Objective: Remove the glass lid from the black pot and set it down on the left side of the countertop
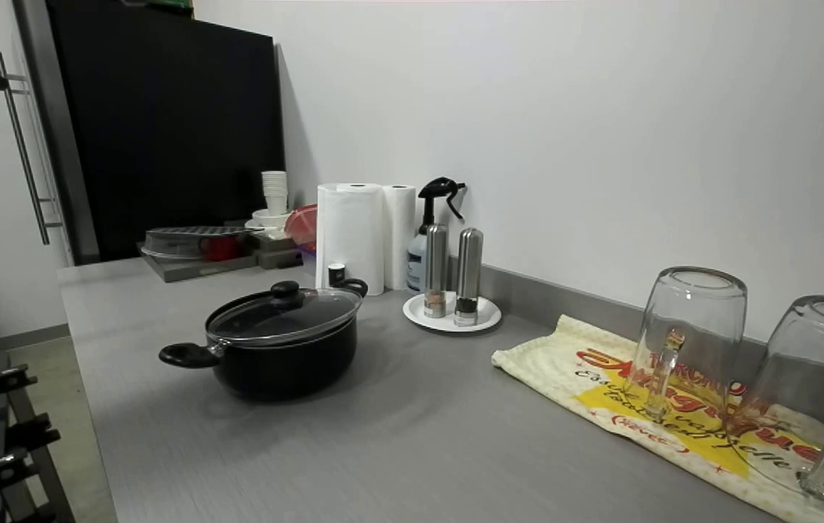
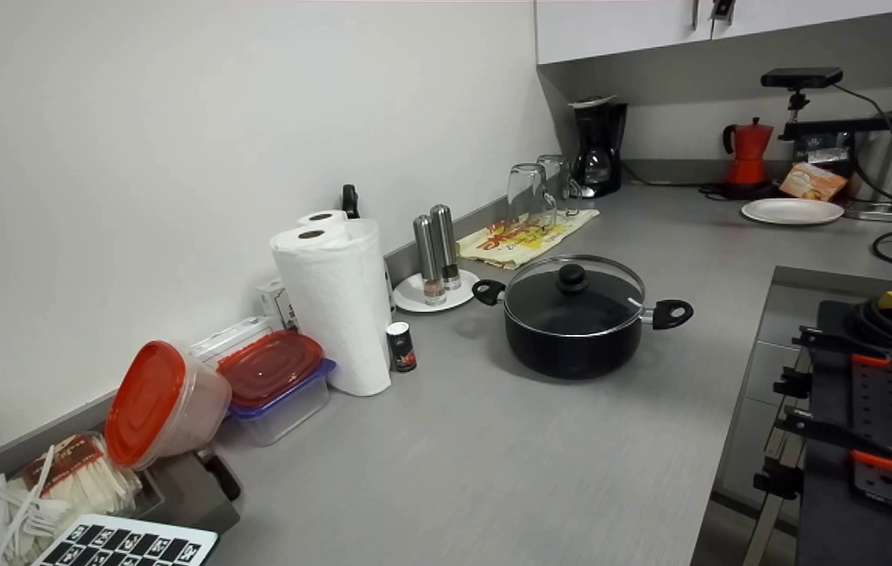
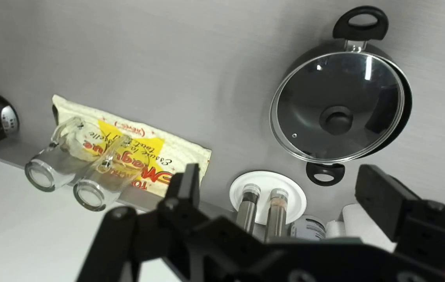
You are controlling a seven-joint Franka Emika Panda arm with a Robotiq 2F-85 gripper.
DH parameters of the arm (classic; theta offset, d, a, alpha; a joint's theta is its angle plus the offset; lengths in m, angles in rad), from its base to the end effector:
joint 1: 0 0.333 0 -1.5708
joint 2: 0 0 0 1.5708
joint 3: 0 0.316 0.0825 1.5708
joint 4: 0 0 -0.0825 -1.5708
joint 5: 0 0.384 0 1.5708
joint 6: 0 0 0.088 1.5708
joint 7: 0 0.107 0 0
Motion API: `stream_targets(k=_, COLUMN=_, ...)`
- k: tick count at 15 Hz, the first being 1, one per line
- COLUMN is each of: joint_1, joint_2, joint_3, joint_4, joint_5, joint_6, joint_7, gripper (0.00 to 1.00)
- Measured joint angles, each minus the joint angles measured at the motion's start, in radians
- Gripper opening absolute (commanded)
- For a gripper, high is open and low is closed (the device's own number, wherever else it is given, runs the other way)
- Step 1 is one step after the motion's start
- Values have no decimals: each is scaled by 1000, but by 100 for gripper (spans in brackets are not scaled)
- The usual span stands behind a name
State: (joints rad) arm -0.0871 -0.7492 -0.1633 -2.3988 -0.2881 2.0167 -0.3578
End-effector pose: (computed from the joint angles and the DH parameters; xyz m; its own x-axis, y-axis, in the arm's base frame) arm 0.3398 -0.1190 0.6008 0.9353 0.2367 0.2632 0.1589 -0.9451 0.2854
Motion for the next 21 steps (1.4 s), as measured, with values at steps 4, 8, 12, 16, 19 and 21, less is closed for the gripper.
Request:
stream_targets(k=4, joint_1=69, joint_2=173, joint_3=-1, joint_4=157, joint_5=1, joint_6=0, joint_7=-114, gripper=100)
stream_targets(k=8, joint_1=114, joint_2=348, joint_3=11, joint_4=220, joint_5=0, joint_6=-8, joint_7=-207, gripper=100)
stream_targets(k=12, joint_1=105, joint_2=545, joint_3=21, joint_4=249, joint_5=-45, joint_6=-15, joint_7=-237, gripper=100)
stream_targets(k=16, joint_1=84, joint_2=737, joint_3=35, joint_4=308, joint_5=-83, joint_6=-44, joint_7=-253, gripper=100)
stream_targets(k=19, joint_1=80, joint_2=820, joint_3=61, joint_4=356, joint_5=-69, joint_6=-45, joint_7=-288, gripper=100)
stream_targets(k=21, joint_1=81, joint_2=844, joint_3=87, joint_4=387, joint_5=-36, joint_6=-48, joint_7=-308, gripper=100)
